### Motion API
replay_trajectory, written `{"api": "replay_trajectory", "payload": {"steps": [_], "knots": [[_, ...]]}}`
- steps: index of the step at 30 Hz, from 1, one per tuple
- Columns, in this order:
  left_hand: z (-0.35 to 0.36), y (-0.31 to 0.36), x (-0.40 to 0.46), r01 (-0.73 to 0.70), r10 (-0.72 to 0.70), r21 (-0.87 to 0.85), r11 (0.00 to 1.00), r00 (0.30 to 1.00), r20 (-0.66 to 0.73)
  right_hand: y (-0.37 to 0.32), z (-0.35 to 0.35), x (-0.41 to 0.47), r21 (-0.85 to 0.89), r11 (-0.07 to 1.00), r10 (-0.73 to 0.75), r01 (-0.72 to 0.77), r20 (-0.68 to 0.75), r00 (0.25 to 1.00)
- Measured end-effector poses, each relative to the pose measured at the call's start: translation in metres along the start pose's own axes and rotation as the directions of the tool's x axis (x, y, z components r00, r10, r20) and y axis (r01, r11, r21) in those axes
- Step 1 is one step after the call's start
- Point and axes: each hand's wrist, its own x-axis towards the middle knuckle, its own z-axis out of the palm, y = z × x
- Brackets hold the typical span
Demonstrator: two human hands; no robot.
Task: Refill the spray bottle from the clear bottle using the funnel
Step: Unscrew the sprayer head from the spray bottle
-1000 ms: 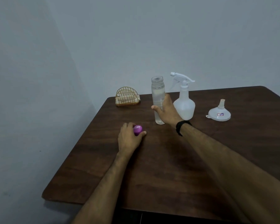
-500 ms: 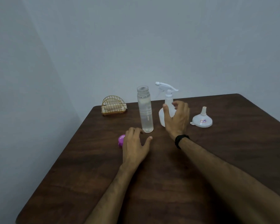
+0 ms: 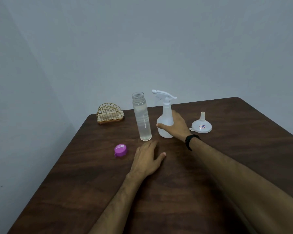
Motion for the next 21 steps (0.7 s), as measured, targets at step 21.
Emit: {"api": "replay_trajectory", "payload": {"steps": [21], "knots": [[-0.099, 0.096, 0.084, -0.109, -0.011, -0.353, 0.929, 0.947, -0.321, 0.012, -0.026, -0.085, 0.031, 0.997, -0.074, 0.075, -0.04, 0.996]]}}
